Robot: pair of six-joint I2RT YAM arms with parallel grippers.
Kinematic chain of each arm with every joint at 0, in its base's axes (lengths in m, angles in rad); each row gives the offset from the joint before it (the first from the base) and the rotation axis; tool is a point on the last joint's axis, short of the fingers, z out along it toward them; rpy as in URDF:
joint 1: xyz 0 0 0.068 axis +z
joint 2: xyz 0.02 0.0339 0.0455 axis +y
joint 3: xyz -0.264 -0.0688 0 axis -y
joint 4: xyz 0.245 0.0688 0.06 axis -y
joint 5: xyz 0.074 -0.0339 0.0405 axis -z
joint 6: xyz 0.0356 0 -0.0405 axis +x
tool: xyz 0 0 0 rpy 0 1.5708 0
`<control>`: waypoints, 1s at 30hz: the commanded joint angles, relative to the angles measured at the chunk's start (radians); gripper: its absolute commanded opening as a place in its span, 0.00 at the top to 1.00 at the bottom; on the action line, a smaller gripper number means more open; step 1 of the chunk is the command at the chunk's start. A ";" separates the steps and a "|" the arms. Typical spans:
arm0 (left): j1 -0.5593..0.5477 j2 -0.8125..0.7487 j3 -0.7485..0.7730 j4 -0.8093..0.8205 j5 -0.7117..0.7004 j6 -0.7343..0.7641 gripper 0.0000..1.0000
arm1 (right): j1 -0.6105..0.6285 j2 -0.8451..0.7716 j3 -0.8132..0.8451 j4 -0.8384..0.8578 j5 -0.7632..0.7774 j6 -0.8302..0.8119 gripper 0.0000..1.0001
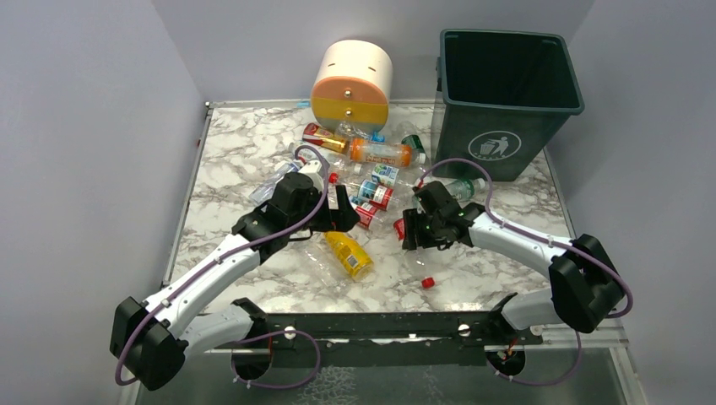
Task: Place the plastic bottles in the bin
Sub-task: Pick up the plastic bottle at the center of the board.
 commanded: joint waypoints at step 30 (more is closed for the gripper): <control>-0.008 -0.006 -0.059 0.076 0.013 -0.006 0.01 | 0.006 -0.051 0.783 -0.259 0.219 -0.182 0.50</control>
